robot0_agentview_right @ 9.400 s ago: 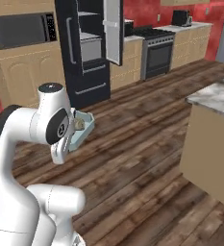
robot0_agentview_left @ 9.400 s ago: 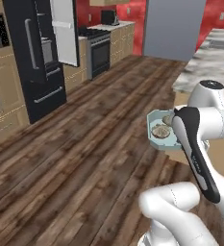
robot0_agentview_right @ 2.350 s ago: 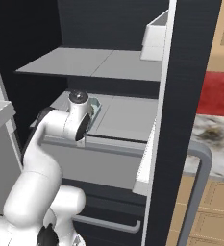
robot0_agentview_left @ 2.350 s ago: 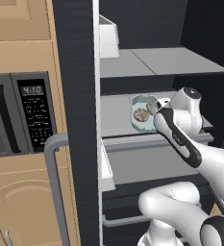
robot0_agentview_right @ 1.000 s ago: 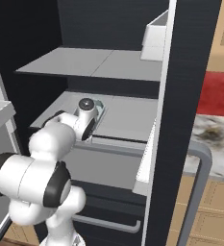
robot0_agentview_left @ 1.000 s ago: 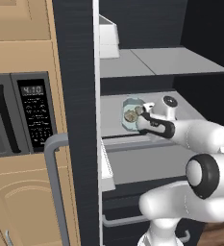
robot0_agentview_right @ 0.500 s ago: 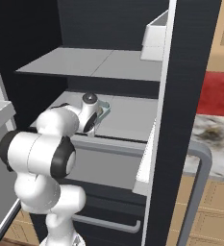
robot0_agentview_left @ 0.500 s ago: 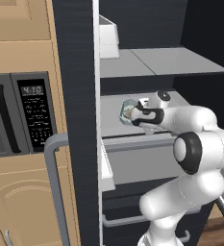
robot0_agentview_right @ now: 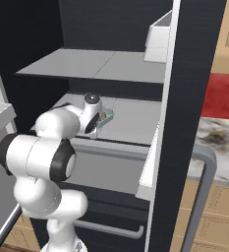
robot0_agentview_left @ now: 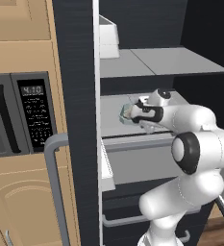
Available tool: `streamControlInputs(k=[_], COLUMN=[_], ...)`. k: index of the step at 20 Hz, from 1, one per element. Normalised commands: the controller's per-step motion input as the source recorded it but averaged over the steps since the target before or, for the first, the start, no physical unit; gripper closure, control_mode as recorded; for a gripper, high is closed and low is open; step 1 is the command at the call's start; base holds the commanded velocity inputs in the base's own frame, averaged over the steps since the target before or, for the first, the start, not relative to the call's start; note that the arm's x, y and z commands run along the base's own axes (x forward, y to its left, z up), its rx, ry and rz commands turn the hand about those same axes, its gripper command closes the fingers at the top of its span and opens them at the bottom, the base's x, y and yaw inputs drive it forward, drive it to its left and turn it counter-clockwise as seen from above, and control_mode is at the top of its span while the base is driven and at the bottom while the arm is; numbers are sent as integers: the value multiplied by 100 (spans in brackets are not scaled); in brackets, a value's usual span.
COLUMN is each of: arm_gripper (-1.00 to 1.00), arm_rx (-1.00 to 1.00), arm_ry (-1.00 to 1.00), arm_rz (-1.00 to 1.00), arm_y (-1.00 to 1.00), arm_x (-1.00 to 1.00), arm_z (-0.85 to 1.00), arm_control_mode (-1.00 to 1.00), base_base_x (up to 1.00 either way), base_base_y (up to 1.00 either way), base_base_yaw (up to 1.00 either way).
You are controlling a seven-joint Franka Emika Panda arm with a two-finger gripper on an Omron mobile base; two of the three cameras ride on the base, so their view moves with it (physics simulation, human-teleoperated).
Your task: Place two dumplings into each of the tupperware containers and then place the containers in the fridge.
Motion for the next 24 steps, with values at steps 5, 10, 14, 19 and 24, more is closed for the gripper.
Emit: streamControlInputs(k=[5,10,14,19,24], arm_gripper=[-100,-100,-100,-100,-100], arm_rx=[2,4,0,0,5], arm_ry=[-2,0,0,4,12], arm_rz=[-3,-10,-24,-37,-58], arm_y=[-12,-15,-15,-1,4], arm_x=[-38,-62,-100,-100,-90], arm_z=[39,52,19,14,15], arm_control_mode=[-100,-100,-100,-100,-100], base_base_x=[0,0,0,0,0], base_base_y=[0,0,0,0,0], base_base_yaw=[0,0,0,0,0])
